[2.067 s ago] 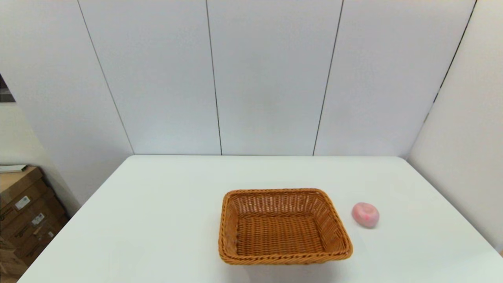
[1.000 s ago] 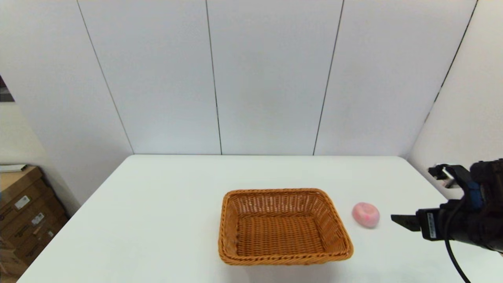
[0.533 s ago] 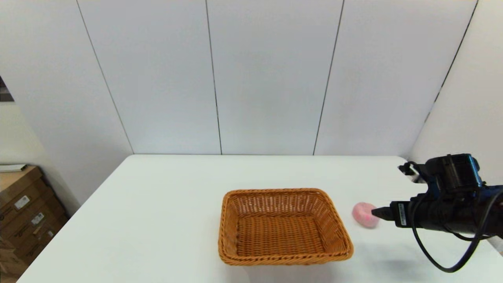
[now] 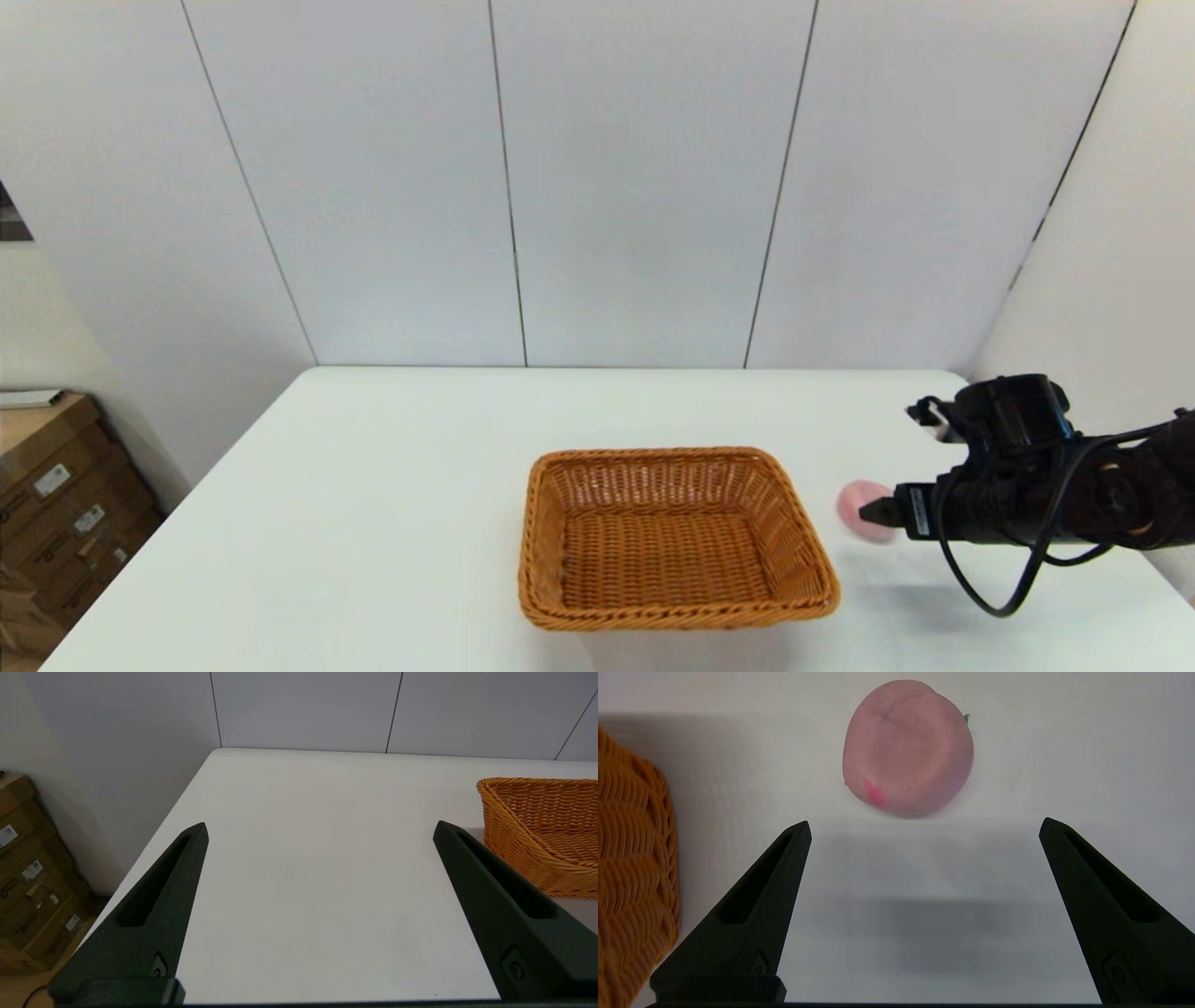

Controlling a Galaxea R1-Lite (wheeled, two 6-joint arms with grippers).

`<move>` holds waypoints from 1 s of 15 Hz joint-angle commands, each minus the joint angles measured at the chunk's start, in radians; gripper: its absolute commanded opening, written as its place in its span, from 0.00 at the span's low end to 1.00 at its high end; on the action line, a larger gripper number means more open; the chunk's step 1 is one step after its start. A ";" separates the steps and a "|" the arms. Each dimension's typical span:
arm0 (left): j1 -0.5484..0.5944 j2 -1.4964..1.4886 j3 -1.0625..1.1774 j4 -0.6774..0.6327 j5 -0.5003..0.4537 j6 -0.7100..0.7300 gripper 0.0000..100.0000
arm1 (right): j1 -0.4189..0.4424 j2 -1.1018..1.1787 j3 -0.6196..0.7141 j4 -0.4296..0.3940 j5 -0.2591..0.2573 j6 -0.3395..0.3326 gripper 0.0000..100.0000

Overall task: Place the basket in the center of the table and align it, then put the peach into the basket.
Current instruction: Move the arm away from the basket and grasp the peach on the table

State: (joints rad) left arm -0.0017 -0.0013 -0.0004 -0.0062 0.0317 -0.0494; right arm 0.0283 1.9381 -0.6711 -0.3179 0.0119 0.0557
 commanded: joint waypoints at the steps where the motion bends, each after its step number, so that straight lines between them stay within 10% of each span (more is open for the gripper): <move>1: 0.000 0.000 -0.001 0.000 0.001 -0.006 1.00 | 0.032 0.062 -0.027 -0.033 -0.001 0.015 1.00; 15: 0.000 0.000 0.000 0.000 0.001 -0.015 1.00 | 0.067 0.140 -0.074 -0.059 -0.024 0.030 1.00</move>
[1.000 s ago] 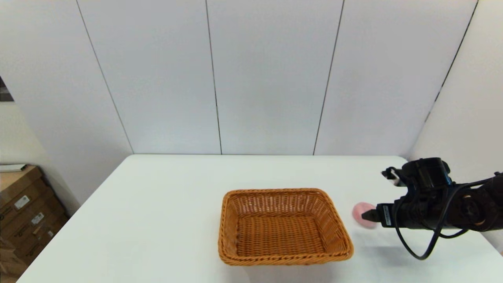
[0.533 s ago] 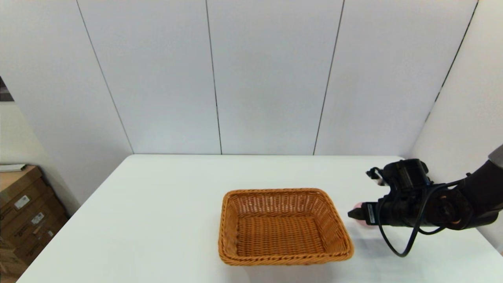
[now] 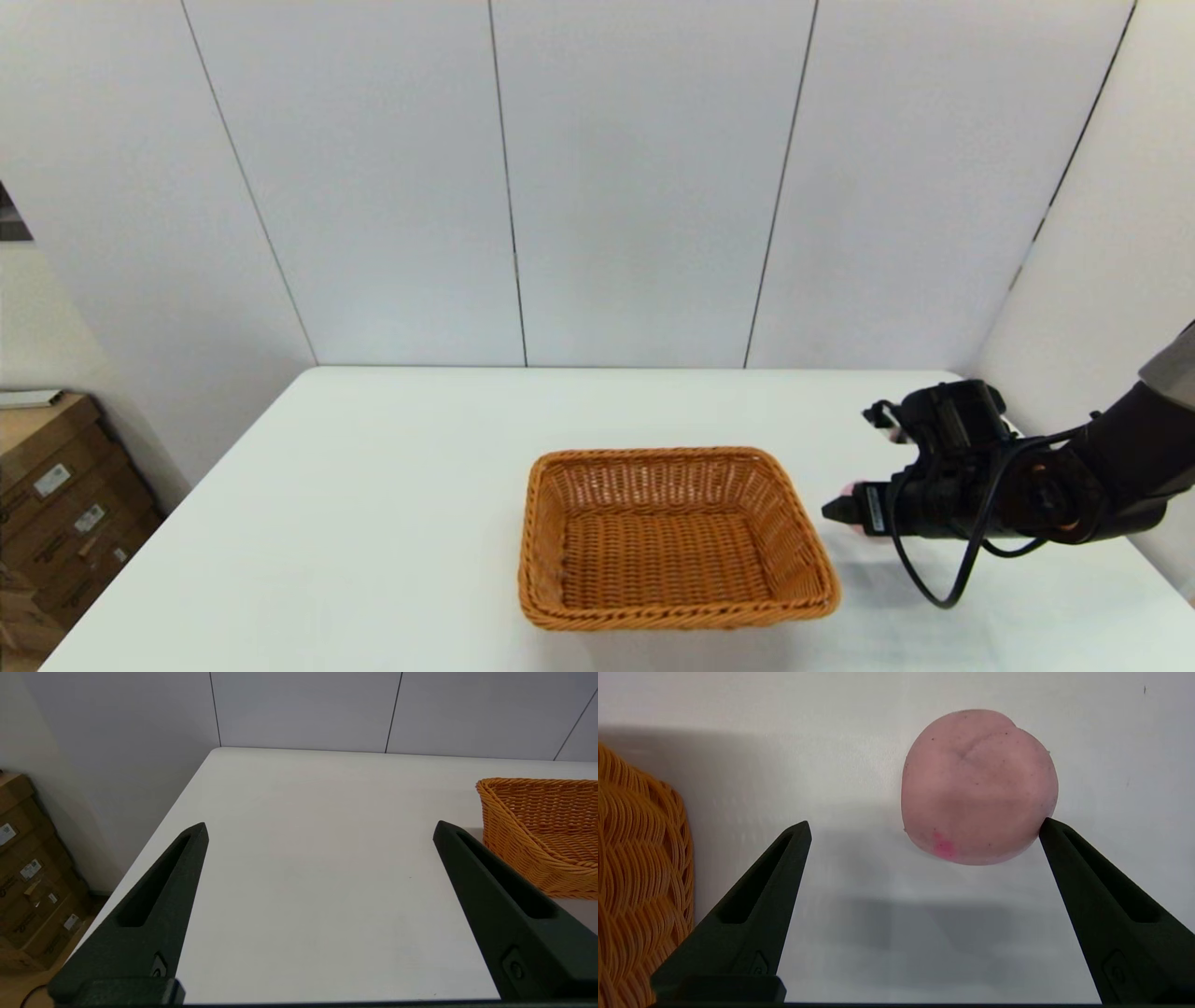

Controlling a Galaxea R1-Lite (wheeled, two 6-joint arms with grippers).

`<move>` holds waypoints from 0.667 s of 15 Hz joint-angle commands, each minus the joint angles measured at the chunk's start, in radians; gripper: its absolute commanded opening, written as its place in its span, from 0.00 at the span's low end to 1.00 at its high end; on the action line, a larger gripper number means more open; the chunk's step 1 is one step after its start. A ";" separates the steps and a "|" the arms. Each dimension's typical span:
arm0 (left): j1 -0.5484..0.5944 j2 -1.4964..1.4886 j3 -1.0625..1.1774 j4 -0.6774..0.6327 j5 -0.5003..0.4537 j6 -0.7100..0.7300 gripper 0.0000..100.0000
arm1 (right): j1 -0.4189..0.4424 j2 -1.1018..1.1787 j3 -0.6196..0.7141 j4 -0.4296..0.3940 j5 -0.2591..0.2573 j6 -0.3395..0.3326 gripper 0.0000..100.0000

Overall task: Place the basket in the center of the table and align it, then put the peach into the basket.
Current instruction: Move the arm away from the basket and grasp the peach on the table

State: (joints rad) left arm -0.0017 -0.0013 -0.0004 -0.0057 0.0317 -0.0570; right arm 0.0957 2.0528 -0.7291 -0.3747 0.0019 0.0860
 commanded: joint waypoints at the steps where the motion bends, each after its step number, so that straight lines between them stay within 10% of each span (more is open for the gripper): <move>1: 0.000 0.000 0.000 0.000 0.001 -0.007 1.00 | -0.002 0.033 -0.029 -0.003 -0.030 0.000 0.00; 10: 0.000 0.000 0.000 0.000 0.001 -0.012 1.00 | -0.008 0.046 -0.013 -0.049 -0.034 0.000 0.00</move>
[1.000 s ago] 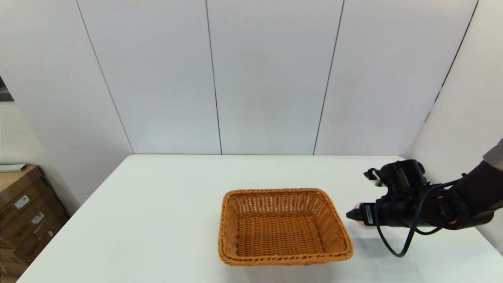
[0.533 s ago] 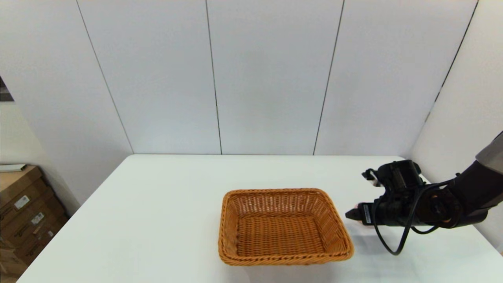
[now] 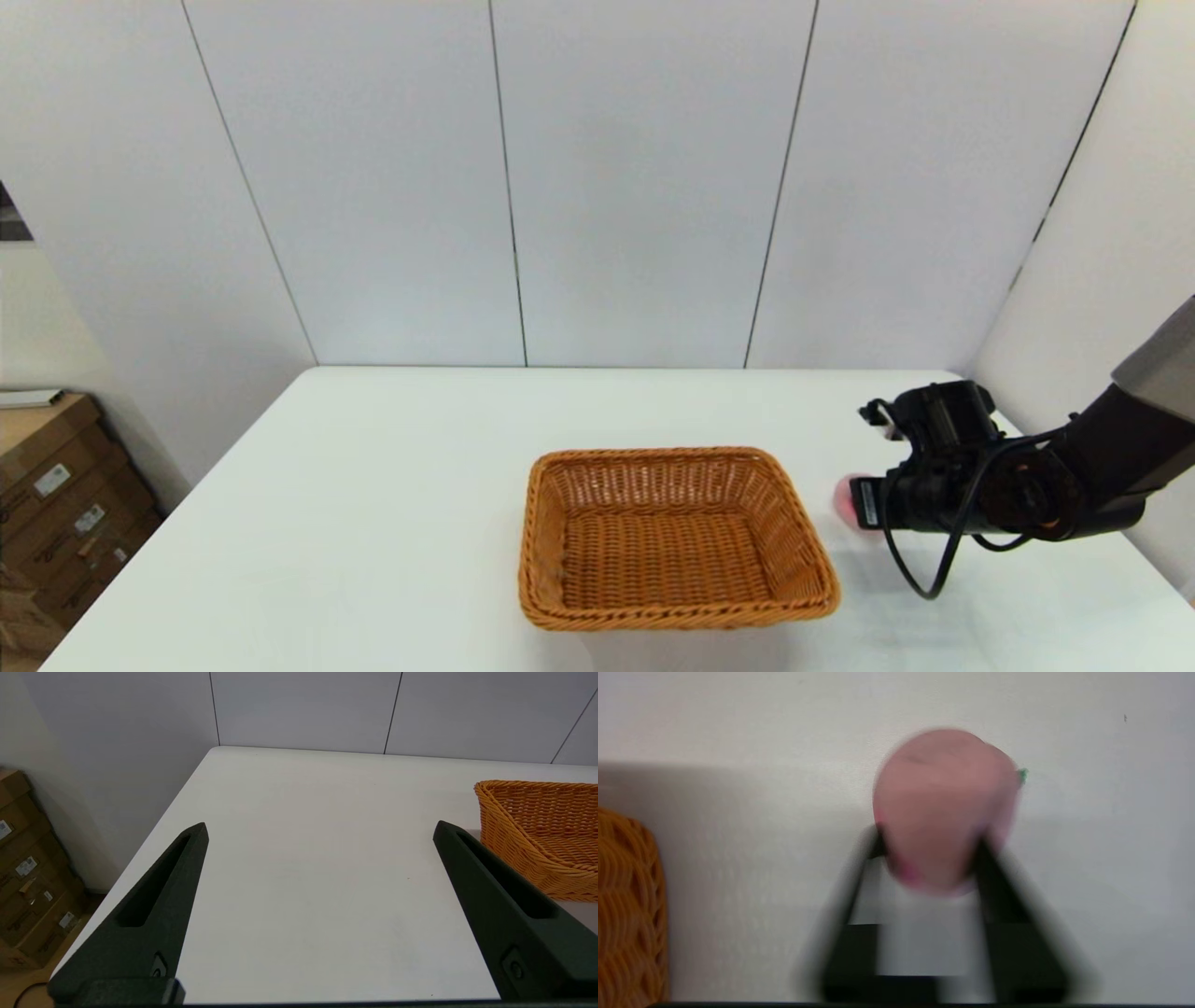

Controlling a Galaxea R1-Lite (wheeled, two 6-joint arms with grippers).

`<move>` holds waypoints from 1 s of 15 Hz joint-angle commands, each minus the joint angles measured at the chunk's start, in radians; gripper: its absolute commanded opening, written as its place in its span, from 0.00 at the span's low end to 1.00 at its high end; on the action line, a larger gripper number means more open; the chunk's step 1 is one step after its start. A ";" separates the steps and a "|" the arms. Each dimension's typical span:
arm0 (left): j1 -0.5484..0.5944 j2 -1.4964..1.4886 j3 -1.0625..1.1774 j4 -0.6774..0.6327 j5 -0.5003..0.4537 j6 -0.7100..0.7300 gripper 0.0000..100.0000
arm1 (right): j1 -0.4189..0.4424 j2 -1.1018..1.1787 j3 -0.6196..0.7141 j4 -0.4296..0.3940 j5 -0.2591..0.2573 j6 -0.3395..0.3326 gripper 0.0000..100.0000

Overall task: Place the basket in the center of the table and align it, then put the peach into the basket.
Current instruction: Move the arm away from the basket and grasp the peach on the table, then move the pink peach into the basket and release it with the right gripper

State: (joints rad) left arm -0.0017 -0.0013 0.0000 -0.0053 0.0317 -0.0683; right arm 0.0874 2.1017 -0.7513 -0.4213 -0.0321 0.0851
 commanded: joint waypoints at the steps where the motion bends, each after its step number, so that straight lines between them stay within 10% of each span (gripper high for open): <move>1: 0.000 0.000 0.000 -0.001 0.001 -0.001 1.00 | 0.000 -0.003 0.016 -0.005 -0.002 -0.001 0.00; 5: 0.000 0.000 0.000 -0.001 0.001 -0.002 1.00 | 0.000 -0.043 0.021 -0.016 -0.003 0.002 0.00; 9: 0.000 0.000 -0.002 -0.001 0.001 -0.002 1.00 | 0.037 -0.230 -0.002 -0.019 -0.147 -0.005 0.00; 15: 0.000 0.000 0.000 -0.002 0.001 -0.004 1.00 | 0.252 -0.445 -0.071 0.102 -0.160 -0.004 0.00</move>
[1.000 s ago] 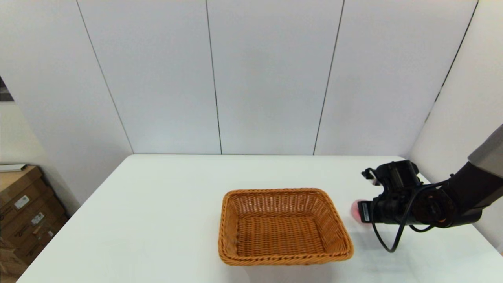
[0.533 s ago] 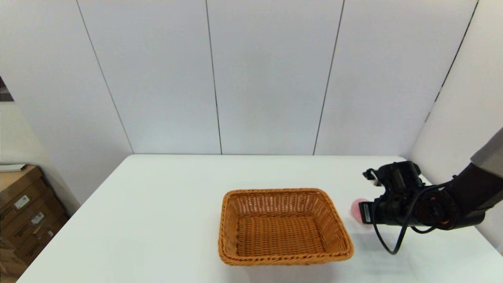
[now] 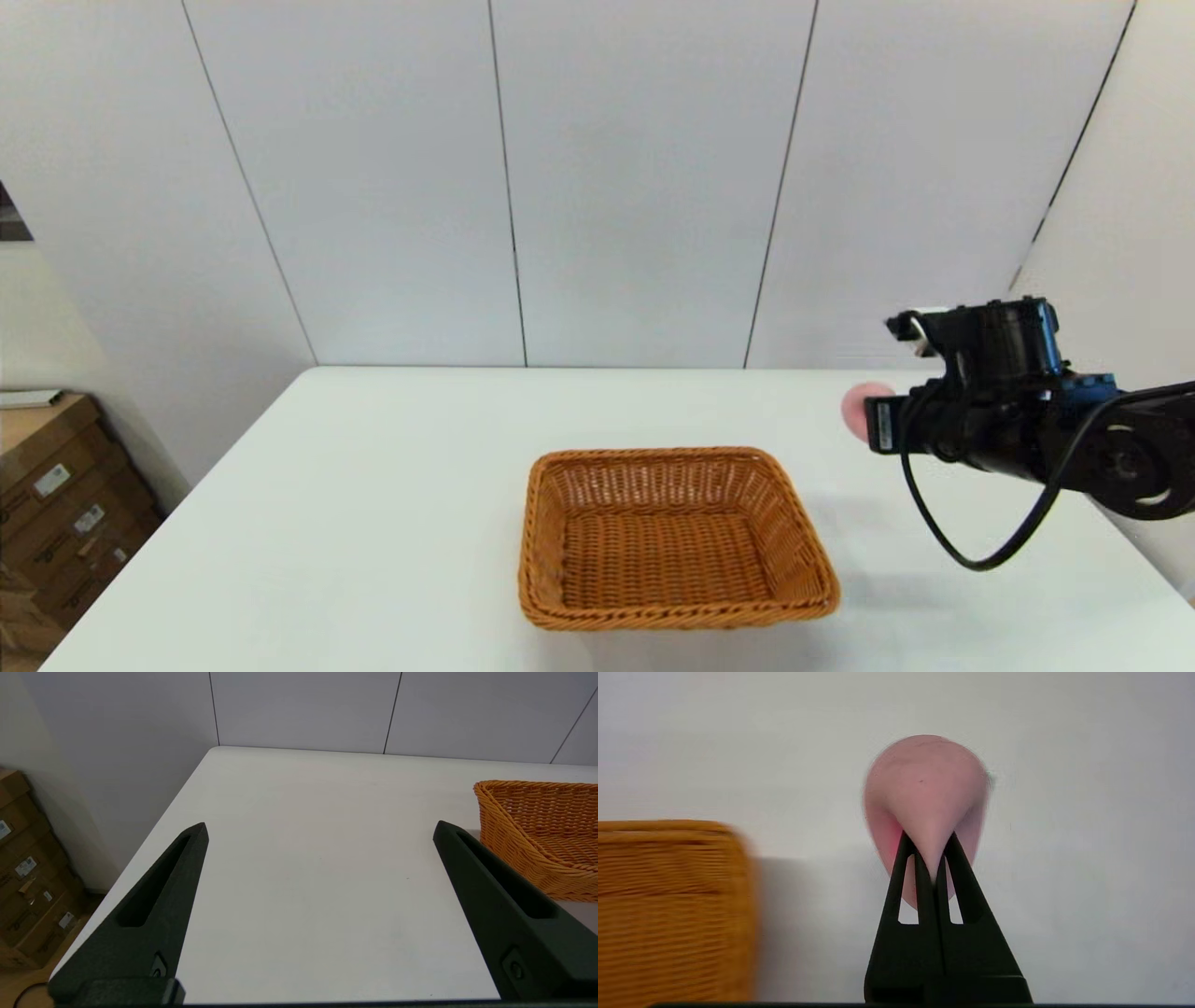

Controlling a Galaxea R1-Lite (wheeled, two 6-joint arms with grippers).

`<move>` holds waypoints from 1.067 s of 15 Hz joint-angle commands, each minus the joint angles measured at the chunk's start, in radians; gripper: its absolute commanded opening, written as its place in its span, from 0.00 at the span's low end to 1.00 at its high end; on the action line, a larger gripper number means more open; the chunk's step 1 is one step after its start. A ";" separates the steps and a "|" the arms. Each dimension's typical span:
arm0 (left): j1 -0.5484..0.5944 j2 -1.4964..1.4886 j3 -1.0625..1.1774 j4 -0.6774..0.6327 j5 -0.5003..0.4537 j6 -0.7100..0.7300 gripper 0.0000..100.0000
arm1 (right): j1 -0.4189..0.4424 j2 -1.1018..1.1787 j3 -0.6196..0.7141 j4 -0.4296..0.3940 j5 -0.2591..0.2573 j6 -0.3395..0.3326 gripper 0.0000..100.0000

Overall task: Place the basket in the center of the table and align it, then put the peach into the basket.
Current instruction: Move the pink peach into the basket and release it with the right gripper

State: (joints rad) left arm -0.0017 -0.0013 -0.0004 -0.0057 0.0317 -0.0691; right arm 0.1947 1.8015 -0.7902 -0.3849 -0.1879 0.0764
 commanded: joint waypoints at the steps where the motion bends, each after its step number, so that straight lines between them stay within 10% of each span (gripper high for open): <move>1: 0.000 0.000 0.000 0.000 0.001 -0.004 1.00 | 0.204 -0.162 -0.027 0.067 -0.004 0.006 0.00; 7: 0.000 0.000 0.000 -0.002 0.001 -0.008 1.00 | 0.486 -0.071 0.025 0.077 -0.005 0.011 0.00; 16: 0.000 0.000 0.000 -0.002 0.001 -0.008 1.00 | 0.565 0.110 -0.003 0.064 -0.007 0.025 0.00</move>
State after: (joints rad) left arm -0.0017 -0.0013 0.0000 -0.0072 0.0317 -0.0760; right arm 0.7394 1.8598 -0.7783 -0.3204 -0.1932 0.1013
